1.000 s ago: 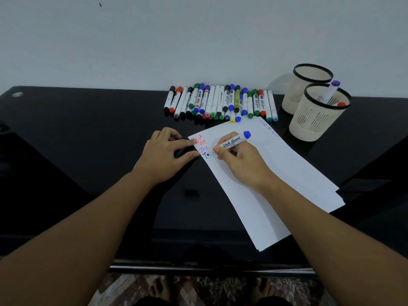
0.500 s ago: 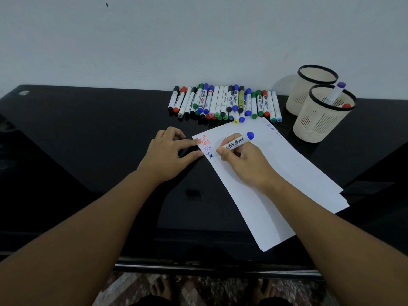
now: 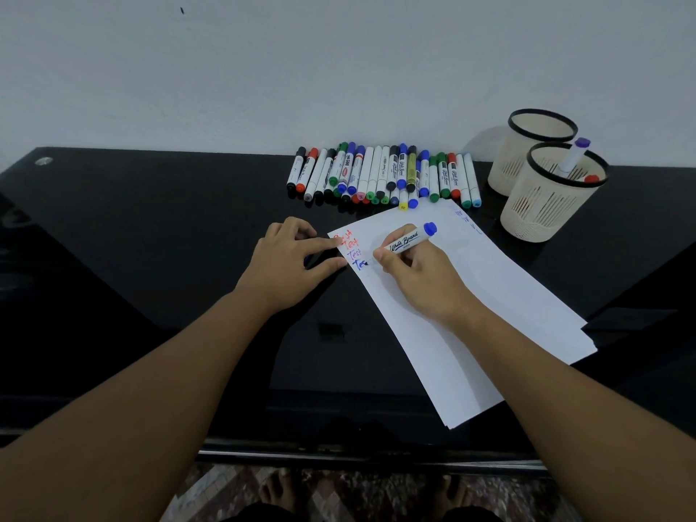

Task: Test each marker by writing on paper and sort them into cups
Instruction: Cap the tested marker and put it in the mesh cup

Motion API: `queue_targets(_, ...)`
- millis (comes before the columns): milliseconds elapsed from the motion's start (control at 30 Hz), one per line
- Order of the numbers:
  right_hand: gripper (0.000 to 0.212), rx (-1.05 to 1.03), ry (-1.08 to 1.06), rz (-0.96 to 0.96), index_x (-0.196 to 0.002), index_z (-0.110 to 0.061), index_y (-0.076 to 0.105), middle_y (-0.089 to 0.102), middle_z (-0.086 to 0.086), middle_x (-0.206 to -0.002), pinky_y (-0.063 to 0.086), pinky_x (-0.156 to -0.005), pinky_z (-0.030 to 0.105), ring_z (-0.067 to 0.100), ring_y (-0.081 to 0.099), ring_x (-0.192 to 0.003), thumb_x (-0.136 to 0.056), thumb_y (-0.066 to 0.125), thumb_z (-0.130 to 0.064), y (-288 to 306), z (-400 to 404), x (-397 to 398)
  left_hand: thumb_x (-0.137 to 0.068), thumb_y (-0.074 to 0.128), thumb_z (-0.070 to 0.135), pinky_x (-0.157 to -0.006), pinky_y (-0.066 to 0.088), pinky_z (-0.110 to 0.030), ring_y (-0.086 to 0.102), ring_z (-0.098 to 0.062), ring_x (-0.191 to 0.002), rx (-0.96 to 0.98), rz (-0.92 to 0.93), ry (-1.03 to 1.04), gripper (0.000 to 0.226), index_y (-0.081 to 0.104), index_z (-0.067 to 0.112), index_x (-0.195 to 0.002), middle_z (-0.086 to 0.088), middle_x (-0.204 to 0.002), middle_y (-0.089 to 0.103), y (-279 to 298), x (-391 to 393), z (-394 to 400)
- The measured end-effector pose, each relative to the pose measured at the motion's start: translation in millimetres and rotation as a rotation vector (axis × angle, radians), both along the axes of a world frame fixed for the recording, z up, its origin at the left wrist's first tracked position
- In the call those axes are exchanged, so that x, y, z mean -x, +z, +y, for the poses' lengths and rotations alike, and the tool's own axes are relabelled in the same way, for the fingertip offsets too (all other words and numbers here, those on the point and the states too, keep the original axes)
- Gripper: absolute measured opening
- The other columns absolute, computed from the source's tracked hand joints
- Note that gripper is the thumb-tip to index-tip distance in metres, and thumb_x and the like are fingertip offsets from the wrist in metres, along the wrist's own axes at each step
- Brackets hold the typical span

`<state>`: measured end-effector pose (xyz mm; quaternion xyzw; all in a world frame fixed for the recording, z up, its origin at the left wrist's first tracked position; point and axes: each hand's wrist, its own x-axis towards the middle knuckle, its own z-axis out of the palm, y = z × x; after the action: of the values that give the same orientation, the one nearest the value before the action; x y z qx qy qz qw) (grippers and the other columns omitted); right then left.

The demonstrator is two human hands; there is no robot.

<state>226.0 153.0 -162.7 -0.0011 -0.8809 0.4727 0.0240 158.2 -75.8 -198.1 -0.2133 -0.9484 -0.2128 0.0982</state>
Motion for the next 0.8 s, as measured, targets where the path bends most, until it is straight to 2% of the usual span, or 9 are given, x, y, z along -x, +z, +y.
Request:
queue_targets(167,0.013,0.025,-0.018,0.007,-0.107,-0.026,0.063,0.068,-0.002,-0.095,0.055,-0.091,0.042,0.015,0.064,-0.092,-0.104,0.059,-0.038,-0.3,-0.5,2.8,-0.086,0.043,0.078,-0.099,0.040,-0.039,0.040,-0.012,-0.117,-0.005,0.005,0.001,0.057,0.064,0.048,-0.129,0.014,-0.124,0.046,-0.2,-0.5,0.4)
queue_targets(267,0.013,-0.014,0.001,0.028,-0.108,-0.025,0.061,0.068,0.000,-0.094,0.055,-0.087,0.039,0.015,0.064,-0.090,-0.104,0.058,-0.037,0.7,-1.2,2.1,-0.085,0.039,0.082,-0.098,0.041,-0.039,0.040,-0.011,-0.115,-0.016,0.012,0.003,0.061,0.064,0.049,-0.128,0.014,-0.123,0.046,-0.2,-1.2,0.4)
queue_targets(367,0.014,-0.001,-0.005,0.023,-0.107,-0.023,0.060,0.067,0.001,-0.091,0.053,-0.083,0.035,0.019,0.065,-0.090,-0.104,0.058,-0.037,1.0,0.3,-0.1,-0.086,0.044,0.077,-0.100,0.040,-0.040,0.041,-0.012,-0.117,-0.018,0.003,0.004,0.056,0.065,0.048,-0.129,0.013,-0.124,0.047,1.6,-1.8,1.4)
queue_targets(533,0.012,0.046,-0.001,0.007,-0.107,-0.027,0.061,0.069,-0.002,-0.094,0.055,-0.091,0.040,0.016,0.066,-0.095,-0.104,0.059,-0.038,0.5,-0.3,0.4,-0.087,0.046,0.075,-0.101,0.038,-0.038,0.039,-0.012,-0.119,-0.002,-0.005,0.002,0.054,0.064,0.048,-0.131,0.013,-0.126,0.046,2.4,-2.5,1.0)
queue_targets(700,0.013,0.017,-0.002,0.022,-0.108,-0.025,0.062,0.069,0.000,-0.094,0.055,-0.088,0.038,0.016,0.065,-0.092,-0.104,0.058,-0.037,0.9,-0.5,0.2,-0.087,0.045,0.076,-0.101,0.037,-0.038,0.039,-0.012,-0.119,0.009,-0.006,0.007,0.056,0.063,0.048,-0.131,0.013,-0.127,0.046,3.6,-2.0,1.1)
queue_targets(800,0.014,0.067,-0.029,0.025,-0.106,-0.025,0.063,0.069,0.001,-0.095,0.056,-0.091,0.042,0.018,0.066,-0.095,-0.104,0.058,-0.038,0.1,0.6,0.9,-0.088,0.046,0.075,-0.102,0.037,-0.039,0.039,-0.012,-0.119,0.020,-0.015,0.006,0.055,0.063,0.048,-0.132,0.013,-0.128,0.045,4.2,-2.1,1.3)
